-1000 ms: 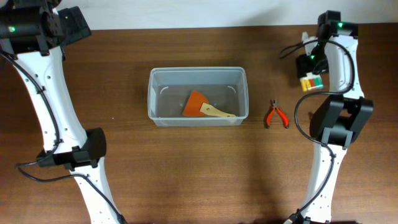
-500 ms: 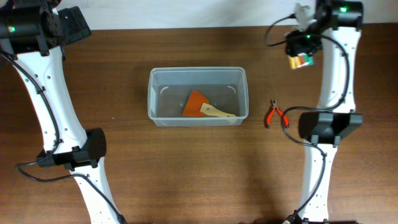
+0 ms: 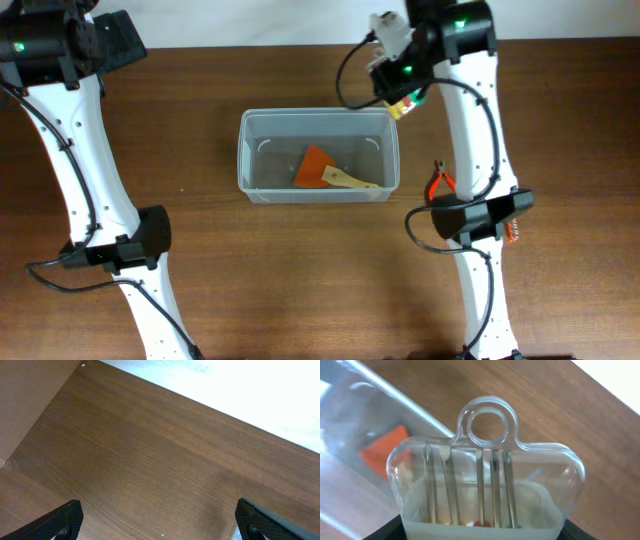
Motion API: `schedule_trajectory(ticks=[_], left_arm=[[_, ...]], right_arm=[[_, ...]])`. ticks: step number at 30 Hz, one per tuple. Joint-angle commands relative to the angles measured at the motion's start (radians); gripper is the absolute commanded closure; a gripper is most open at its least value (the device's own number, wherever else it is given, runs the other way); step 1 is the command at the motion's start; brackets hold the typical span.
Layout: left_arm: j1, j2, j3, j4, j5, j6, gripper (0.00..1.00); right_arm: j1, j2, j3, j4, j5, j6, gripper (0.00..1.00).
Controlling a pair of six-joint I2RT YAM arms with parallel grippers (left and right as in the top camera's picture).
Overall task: Pack container
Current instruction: 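Lift the pencil packet and carry it left over the container, then lower the packet into the container, open the right gripper, withdraw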
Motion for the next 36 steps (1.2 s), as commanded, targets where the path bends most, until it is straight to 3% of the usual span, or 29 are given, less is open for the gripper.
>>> schedule_trajectory(ticks=[1, 11, 36], left_arm=[[0.006, -0.030, 0.001, 0.000, -0.017, 0.012, 0.01], [0.006, -0.030, 0.001, 0.000, -0.017, 0.012, 0.01], [0.006, -0.030, 0.001, 0.000, -0.017, 0.012, 0.01]], right_arm=[[0.071, -0.070, 0.024, -0.006, -0.051, -0.008, 0.36], [0.201, -0.091, -0.005, -0.006, -0.073, 0.033, 0.36], [0.211, -0.091, -0.522, 0.054, -0.091, -0.059, 0.31]])
